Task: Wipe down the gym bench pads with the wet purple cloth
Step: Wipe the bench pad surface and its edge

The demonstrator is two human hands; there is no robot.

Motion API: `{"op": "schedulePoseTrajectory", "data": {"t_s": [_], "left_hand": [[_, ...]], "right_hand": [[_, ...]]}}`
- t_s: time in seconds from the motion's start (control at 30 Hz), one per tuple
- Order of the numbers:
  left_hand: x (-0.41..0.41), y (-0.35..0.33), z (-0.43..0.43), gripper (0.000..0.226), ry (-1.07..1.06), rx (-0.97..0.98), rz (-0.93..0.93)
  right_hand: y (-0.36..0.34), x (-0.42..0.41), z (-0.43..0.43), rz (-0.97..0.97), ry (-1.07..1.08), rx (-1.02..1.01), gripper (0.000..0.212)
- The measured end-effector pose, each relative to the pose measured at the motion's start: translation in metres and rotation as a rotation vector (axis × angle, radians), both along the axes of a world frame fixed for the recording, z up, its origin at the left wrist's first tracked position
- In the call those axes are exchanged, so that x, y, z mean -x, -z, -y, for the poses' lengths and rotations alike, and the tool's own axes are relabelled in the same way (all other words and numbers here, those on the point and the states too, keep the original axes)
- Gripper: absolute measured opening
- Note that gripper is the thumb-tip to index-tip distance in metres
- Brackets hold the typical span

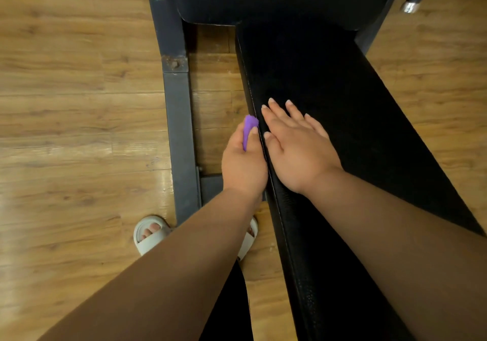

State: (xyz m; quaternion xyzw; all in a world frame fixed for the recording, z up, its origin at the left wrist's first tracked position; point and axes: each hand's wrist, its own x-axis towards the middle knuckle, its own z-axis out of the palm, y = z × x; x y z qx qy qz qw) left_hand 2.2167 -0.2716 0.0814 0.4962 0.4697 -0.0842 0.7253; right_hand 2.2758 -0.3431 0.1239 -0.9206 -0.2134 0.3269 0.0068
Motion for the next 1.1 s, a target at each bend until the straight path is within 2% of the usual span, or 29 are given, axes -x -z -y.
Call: {"op": "schedulePoseTrajectory", "data": {"t_s": [0.07, 0.2, 0.4, 0.6, 0.8, 0.97, 1.1], "left_hand": [[0.007, 0.0, 0.001, 0.038, 0.021, 0.014, 0.004], [-0.025, 0.02, -0.014, 0.034, -0.084, 0.143, -0.087], [0.009, 0.004, 0.003, 0.033, -0.067, 0.11, 0.011], [-0.028, 0.025, -0.011, 0.032, -0.146, 0.138, -0.054], [0.002, 0.016, 0.003, 0.022, -0.156, 0.205, -0.015], [-0.023, 0.026, -0.008, 0.025, -0.077, 0.048, -0.073], [0.0, 0.01, -0.002, 0.024, -0.014, 0.034, 0.001]], "right_hand": [[0.0, 0.0, 0.0, -0.002, -0.002, 0.001, 0.051], [0.001, 0.002, 0.0, 0.017, -0.01, -0.004, 0.05], [0.003, 0.001, 0.001, 0.014, -0.015, 0.002, 0.051], [0.002, 0.001, 0.001, 0.01, -0.024, -0.008, 0.051], [0.005, 0.0, 0.003, 0.009, -0.034, -0.017, 0.051], [0.004, 0.0, 0.003, -0.002, -0.027, -0.028, 0.051], [0.003, 0.0, 0.003, -0.004, -0.027, -0.034, 0.051]]}}
